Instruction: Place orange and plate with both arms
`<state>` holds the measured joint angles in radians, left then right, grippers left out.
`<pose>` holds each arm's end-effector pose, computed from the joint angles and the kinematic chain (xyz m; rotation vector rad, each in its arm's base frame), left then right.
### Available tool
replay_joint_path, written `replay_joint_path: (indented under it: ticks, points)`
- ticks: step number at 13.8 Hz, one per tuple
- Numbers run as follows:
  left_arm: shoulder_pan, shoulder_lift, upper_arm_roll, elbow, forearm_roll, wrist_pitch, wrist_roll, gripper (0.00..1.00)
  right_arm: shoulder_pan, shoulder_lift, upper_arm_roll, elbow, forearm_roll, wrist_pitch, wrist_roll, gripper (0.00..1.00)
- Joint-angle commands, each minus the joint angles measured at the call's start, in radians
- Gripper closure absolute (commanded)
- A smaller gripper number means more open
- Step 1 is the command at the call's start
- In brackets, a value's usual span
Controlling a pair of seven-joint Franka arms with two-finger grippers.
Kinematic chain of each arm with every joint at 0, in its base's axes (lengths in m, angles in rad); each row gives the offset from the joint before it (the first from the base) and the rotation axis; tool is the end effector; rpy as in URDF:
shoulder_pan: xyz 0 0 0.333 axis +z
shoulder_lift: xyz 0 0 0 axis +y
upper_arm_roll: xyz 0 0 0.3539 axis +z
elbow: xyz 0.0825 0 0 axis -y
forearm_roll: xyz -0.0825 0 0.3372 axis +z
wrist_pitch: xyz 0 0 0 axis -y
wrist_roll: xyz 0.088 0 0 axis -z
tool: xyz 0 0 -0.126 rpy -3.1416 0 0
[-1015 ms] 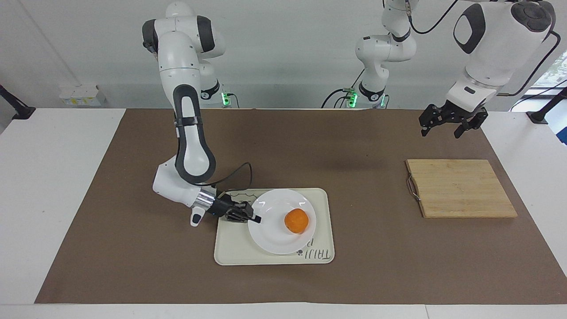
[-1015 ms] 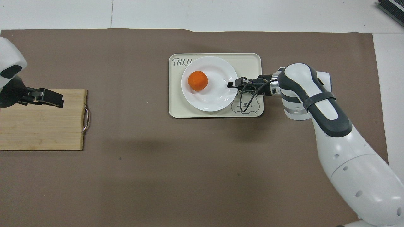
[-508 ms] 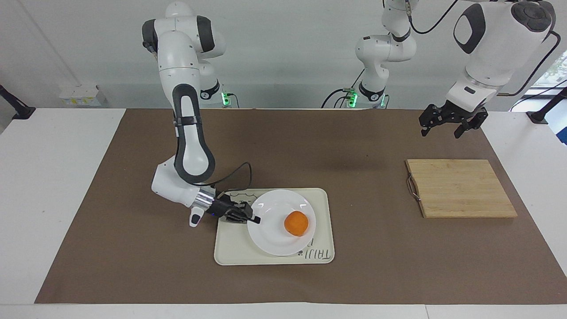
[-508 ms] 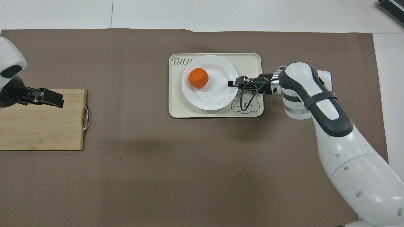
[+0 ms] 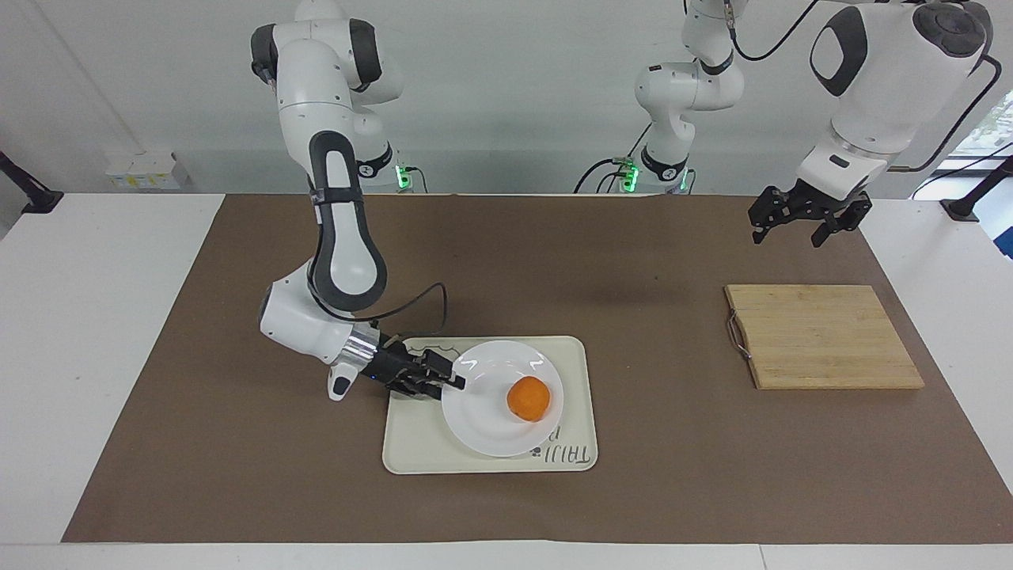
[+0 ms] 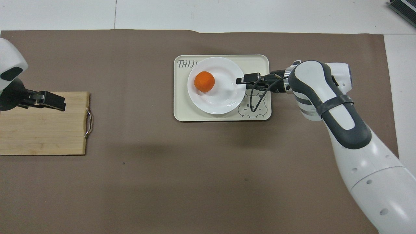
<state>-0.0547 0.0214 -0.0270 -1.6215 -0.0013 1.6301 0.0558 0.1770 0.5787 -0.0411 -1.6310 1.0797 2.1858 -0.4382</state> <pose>0.5170 -0.0423 0.6159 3.1324 -0.2156 -0.0201 0.6704 0.1429 0.3426 -2.3052 0.1062 -0.1345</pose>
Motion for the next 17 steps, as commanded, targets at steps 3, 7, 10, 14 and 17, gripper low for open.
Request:
replay_joint_path:
  ticks: [3, 7, 10, 14, 17]
  points:
    - [0.01, -0.006, -0.008, 0.003, 0.021, -0.009, 0.009, 0.0, -0.004, -0.121, -0.013, -0.018, -0.309, 0.003, 0.183, 0.0]
    - [0.01, -0.006, -0.008, 0.003, 0.021, -0.009, 0.009, 0.0, -0.007, -0.265, -0.013, -0.039, -0.715, -0.061, 0.406, 0.0]
    - [0.01, -0.006, -0.008, 0.003, 0.021, -0.009, 0.009, 0.0, -0.028, -0.344, -0.019, -0.039, -0.903, -0.185, 0.492, 0.0]
    - [0.01, -0.006, -0.008, 0.003, 0.021, -0.009, 0.009, 0.0, -0.031, -0.442, -0.019, -0.027, -1.063, -0.279, 0.575, 0.0]
    - [0.01, -0.006, -0.008, 0.003, 0.021, -0.009, 0.009, 0.0, -0.059, -0.526, -0.026, -0.02, -1.075, -0.354, 0.578, 0.0]
